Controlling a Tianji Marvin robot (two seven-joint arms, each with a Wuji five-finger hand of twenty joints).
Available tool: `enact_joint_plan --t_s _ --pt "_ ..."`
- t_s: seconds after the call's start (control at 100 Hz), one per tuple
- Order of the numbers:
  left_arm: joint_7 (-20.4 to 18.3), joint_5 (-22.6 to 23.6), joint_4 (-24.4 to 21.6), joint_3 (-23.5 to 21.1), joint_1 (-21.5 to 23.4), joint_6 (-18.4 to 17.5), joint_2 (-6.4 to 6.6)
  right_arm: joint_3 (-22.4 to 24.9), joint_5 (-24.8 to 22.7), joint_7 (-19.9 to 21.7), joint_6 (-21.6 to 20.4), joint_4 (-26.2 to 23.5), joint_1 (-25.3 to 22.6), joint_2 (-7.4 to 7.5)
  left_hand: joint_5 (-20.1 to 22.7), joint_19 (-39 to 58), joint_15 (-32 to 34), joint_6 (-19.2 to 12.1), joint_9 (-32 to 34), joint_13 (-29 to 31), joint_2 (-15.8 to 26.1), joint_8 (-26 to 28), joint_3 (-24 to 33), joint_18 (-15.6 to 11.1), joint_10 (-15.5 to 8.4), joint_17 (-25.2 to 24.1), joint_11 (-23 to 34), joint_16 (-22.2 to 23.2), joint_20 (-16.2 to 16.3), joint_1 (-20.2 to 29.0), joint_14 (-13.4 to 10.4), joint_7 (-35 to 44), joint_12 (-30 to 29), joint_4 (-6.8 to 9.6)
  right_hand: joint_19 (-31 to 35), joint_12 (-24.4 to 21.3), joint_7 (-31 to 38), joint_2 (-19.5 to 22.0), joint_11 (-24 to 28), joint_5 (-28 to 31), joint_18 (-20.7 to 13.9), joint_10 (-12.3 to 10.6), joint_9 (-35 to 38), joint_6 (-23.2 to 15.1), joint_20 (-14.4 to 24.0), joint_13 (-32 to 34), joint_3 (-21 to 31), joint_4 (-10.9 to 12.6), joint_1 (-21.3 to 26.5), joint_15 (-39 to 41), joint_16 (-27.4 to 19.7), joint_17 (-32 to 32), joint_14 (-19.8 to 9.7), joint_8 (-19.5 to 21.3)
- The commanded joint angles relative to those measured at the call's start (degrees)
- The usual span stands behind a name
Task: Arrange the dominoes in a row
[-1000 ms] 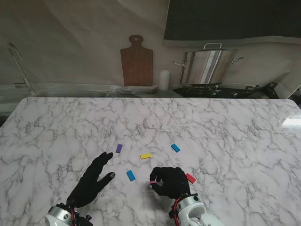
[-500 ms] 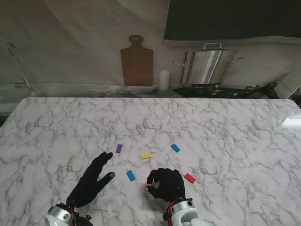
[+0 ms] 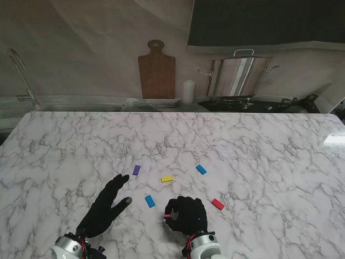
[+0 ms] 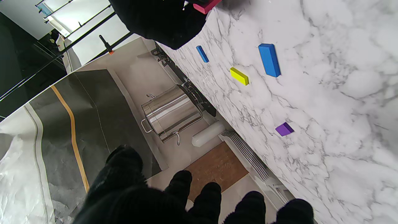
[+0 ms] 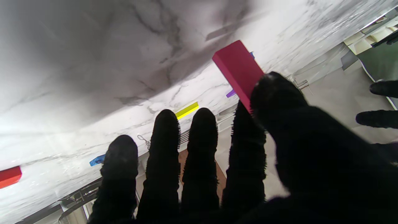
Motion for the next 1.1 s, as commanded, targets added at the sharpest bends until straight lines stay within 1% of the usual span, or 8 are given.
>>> enact_joint_plan --t_s 0.0,0.19,0.32,0.54,0.66,0.9,1.09 --pt "-0.69 -0.05 0.07 0.14 0.16 -0.02 -0.11 -0.02 0.18 -0.1 0.18 0.51 -0.1 -0.27 -0.78 -0.07 -0.17 0.07 -0.71 -0.73 0.4 0.83 -0.33 -1.59 -0.56 0.01 -0.18 0.21 0.79 1.84 -1.11 0.11 -0.05 1.48 2.35 0.53 5.67 1.31 2.46 1.52 -2.02 0.26 -0.99 -1.4 1.02 -2.04 1.45 -0.24 0.18 1.01 1.05 -0.85 -0.24 0.97" --pt "-0.73 -0.06 0.22 0.14 0.1 -0.11 -0.1 -0.09 0.55 0.55 -0.14 0.72 -0.02 -0.17 -0.81 -0.07 -0.17 0.07 -0.72 -0.72 0.4 0.84 -0.3 -1.59 -0.59 0.01 -0.18 0.2 0.79 1.88 -1.12 0.1 -0.06 1.49 2.26 0.42 5.25 1.8 2.43 1.07 -1.91 0.12 -1.37 -3.3 1.13 -2.42 0.6 -0.3 -0.06 0.87 0.99 -1.1 -0.28 1.29" --pt "-0.72 -0.09 0.25 0.13 0.08 -0.13 -0.11 -0.4 0.48 0.26 -0.1 1.18 0.18 -0.26 -0.81 -0.08 -0.17 0.07 -0.71 -0.72 0.39 0.85 -0.35 -1.59 -0.55 0.01 -0.18 0.19 0.79 1.82 -1.11 0.09 -0.08 1.48 2.24 0.54 5.26 1.75 2.55 1.01 -1.92 0.09 -1.53 -3.38 1.17 -2.45 0.39 -0.24 -0.18 0.89 1.01 -1.12 -0.32 1.62" --pt "-0.69 -0.07 0.36 0.13 -0.01 -0.21 -0.11 -1.13 0.53 -3.55 -0.41 3.65 0.93 -1.25 -0.8 -0.08 -0.17 0.09 -0.71 -0.72 0.4 0.86 -0.31 -1.58 -0.58 0.01 -0.18 0.18 0.79 1.87 -1.12 0.09 -0.09 1.49 3.03 1.03 5.62 1.19 3.43 1.03 -2.14 -0.43 -1.4 -3.05 1.62 -2.15 0.72 -0.17 -0.71 1.67 1.34 -0.56 -0.55 2.02" --pt "-0.72 -0.08 0.39 0.11 -0.04 -0.22 -0.1 -1.23 0.59 -4.45 -0.41 4.17 1.08 -1.51 -0.82 -0.08 -0.17 0.1 -0.72 -0.72 0.38 0.86 -0.33 -1.58 -0.58 0.01 -0.19 0.18 0.79 1.84 -1.17 0.08 -0.1 1.49 3.24 1.11 5.96 1.14 3.78 0.83 -2.21 -0.57 -1.45 -2.67 1.74 -2.19 0.89 -0.21 -0.91 1.93 1.43 -0.46 -0.66 2.13" --pt "-0.77 -0.09 0.4 0.09 -0.05 -0.23 -0.1 -1.19 0.57 -4.68 0.35 4.24 1.05 -1.63 -0.8 -0.08 -0.17 0.08 -0.72 -0.72 0.41 0.87 -0.34 -1.61 -0.59 0.01 -0.19 0.17 0.78 1.83 -1.13 0.08 -0.11 1.48 3.33 1.23 7.11 0.99 4.45 -0.09 -2.23 -0.87 -2.15 -1.71 1.88 -2.67 0.98 -0.28 -1.66 2.15 1.51 -0.6 -0.63 2.47" --pt "-0.75 -0.13 0.39 0.06 -0.04 -0.26 -0.11 -1.08 0.38 -3.64 0.82 3.73 0.83 -1.33 -0.82 -0.08 -0.17 0.11 -0.71 -0.72 0.39 0.88 -0.32 -1.61 -0.58 0.01 -0.19 0.16 0.78 1.85 -1.15 0.07 -0.13 1.49 3.19 0.92 7.4 -0.11 4.27 -1.69 -2.22 -0.64 -3.71 -1.01 2.03 -3.79 0.73 -0.23 -3.15 1.94 1.48 -1.32 -0.47 2.73"
